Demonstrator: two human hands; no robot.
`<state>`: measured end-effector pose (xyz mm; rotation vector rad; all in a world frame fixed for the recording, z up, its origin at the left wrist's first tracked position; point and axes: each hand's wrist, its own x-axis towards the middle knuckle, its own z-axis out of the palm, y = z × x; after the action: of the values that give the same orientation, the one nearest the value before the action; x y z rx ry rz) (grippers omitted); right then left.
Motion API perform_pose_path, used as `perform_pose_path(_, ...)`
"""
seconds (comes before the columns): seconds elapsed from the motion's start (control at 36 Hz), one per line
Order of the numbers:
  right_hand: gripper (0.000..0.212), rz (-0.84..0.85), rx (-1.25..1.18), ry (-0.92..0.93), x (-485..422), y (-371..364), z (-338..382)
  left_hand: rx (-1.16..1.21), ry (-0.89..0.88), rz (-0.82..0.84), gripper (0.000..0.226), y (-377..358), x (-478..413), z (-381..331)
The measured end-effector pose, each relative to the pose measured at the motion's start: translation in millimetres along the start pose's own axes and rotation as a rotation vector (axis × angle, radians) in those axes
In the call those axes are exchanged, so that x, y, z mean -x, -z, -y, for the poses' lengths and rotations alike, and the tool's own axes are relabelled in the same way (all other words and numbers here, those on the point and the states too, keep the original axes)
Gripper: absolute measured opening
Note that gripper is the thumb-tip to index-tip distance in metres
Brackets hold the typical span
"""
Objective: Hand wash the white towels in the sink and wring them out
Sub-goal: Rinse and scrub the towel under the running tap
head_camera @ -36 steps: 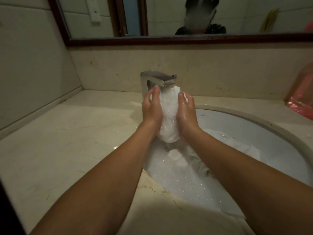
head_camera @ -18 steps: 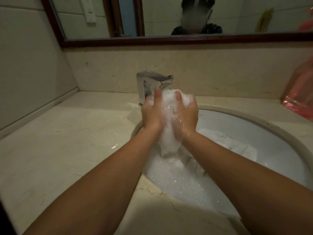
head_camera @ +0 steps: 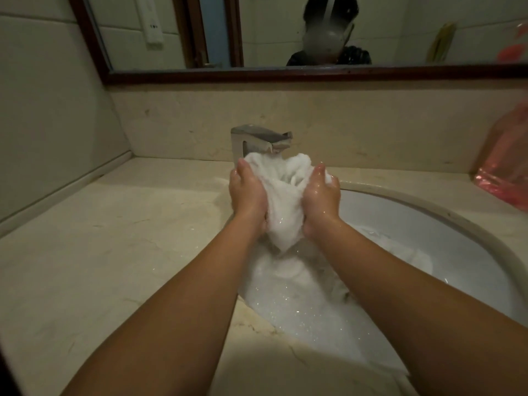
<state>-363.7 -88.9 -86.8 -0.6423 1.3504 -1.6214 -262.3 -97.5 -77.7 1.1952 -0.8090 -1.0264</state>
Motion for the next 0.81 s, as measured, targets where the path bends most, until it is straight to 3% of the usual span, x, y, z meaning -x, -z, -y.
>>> perform_pose_path(0.14,0.054,0.026,-0.04,-0.06,-8.4,0.6,-5.3,0.157,0.148,0.091,0.087,-1.9,-17.5,14.5)
perform_pose_path(0.28,0.044,0.125,0.051,0.027,-2.6,-4.2,-3.9,0.182,0.153,0.164,0.061,-5.3,-11.1,7.6)
perform_pose_path(0.42,0.032,0.229,0.103,0.097,3.2,-7.5,-3.9,0.203,0.147,0.122,0.066,2.3,-19.4,9.2)
perform_pose_path(0.58,0.028,0.28,0.112,0.131,8.4,-9.9,-5.8,0.25,0.134,0.072,0.09,4.0,-58.2,41.5)
perform_pose_path(0.72,0.019,0.288,0.104,0.125,9.6,-9.1,-2.5,0.159,0.079,0.035,0.073,5.6,-13.9,5.3)
perform_pose_path(0.81,0.022,0.278,0.091,0.127,8.5,-8.3,-3.6,0.159,0.046,0.037,0.075,6.3,-11.9,2.9)
